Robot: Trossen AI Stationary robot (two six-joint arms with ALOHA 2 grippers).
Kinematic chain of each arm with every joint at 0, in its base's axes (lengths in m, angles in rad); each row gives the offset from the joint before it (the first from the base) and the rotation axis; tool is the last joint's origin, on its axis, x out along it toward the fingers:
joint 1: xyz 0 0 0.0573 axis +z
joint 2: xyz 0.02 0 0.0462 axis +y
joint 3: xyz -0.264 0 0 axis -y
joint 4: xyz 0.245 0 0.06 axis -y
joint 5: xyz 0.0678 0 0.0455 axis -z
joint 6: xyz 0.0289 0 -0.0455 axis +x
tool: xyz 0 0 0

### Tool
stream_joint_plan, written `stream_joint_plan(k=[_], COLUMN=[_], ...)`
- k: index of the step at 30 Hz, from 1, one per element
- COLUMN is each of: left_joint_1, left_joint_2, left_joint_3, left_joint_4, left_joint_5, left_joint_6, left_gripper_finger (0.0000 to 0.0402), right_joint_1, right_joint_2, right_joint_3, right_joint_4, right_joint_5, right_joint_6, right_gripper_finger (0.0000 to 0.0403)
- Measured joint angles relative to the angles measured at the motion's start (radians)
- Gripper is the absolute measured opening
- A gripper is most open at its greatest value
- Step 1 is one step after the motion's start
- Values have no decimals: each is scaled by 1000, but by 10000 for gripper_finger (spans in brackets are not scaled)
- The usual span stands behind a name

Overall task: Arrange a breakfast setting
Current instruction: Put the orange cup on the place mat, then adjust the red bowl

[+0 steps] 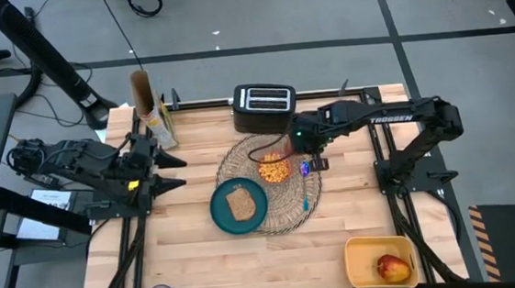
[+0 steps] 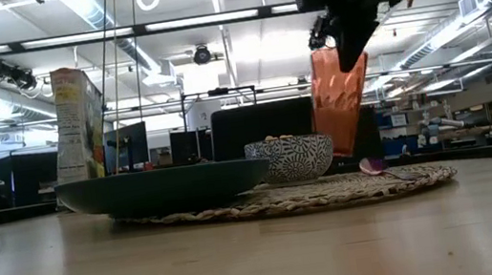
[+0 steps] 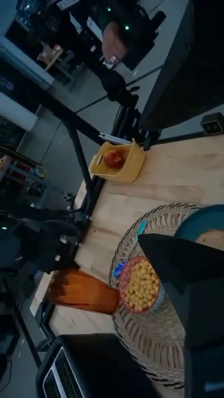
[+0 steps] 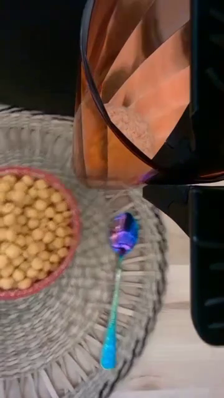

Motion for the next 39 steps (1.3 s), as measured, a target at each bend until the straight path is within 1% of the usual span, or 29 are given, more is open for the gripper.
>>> stream_joint_plan(k=[4, 10, 17, 21, 33, 39], left_joint_1=[0, 0, 0, 0, 0, 0], left_joint_2=[0, 0, 0, 0, 0, 0], left_joint_3=[0, 0, 0, 0, 0, 0], left_joint_4=[14, 45, 44, 44, 42, 42], left_joint_5=[-10, -15, -17, -17, -18, -21], left_joint_6=[-1, -4, -26, -25, -17, -6], left_gripper_finger=[295, 295, 295, 295, 295, 295], right_joint_1=[0, -1, -3, -3, 0, 7], right_joint_2=[60, 142, 165, 154, 146, 146], right_joint_3=[0, 52, 82, 82, 83, 161], right_joint_4=[-12, -7, -32, -34, -27, -92], right_joint_5=[-11, -16, 5, 10, 3, 0], right_joint_6=[-36, -77, -127, -124, -103, -52], right_gripper_finger=[11, 12, 18, 38, 120, 151])
